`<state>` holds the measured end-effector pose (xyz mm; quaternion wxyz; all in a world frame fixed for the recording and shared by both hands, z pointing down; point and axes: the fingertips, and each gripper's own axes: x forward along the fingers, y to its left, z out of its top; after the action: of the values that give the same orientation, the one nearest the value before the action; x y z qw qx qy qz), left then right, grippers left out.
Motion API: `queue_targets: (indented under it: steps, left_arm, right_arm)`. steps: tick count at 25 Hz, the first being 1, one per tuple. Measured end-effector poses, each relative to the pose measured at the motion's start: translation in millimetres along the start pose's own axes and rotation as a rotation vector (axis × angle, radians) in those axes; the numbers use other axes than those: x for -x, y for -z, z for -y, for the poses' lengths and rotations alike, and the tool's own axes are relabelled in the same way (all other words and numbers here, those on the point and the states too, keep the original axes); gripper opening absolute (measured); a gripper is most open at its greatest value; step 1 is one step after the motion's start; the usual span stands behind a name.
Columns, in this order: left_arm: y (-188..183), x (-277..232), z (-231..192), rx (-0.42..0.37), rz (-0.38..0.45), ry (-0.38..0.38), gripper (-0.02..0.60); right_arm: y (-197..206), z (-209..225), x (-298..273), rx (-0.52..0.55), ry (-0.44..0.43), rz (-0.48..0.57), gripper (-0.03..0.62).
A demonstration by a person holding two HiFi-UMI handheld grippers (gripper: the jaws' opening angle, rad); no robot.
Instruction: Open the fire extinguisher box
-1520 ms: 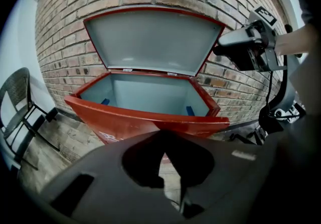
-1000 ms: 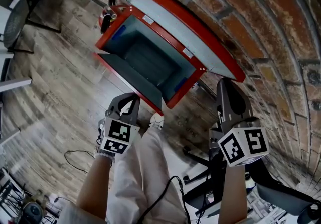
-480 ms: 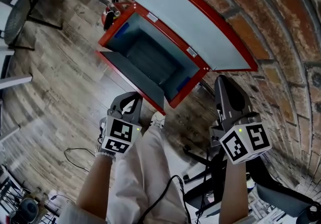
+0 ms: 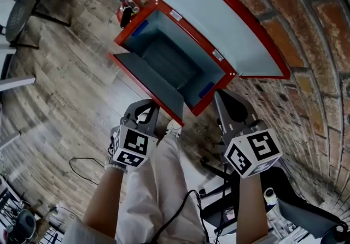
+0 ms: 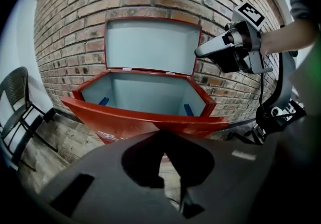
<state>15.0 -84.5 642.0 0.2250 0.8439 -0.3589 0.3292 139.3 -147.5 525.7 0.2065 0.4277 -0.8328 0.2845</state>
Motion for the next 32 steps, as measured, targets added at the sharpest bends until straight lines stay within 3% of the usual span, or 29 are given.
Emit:
queue_targets:
  steps: [8,15,29,32]
  left_arm:
    - [13,7,1,-0.014,-0.01,0.025,-0.003]
    - [25,13,0,-0.01,-0.013,0.036,-0.003]
    - [47,21,0,-0.024,-0.024,0.05,-0.003]
    - [52,23,0,-0.027,-0.029,0.054,-0.003]
  right_arm:
    - [34,-50,-35,0.03,-0.124,-0.112,0.058]
    - [77,-107,-53,0.021,-0.327,-0.252,0.099]
    - [141,-144,-72,0.028,-0.437,-0.453,0.135]
    - [148,-148,-75,0.037,-0.439,-0.47,0.077]
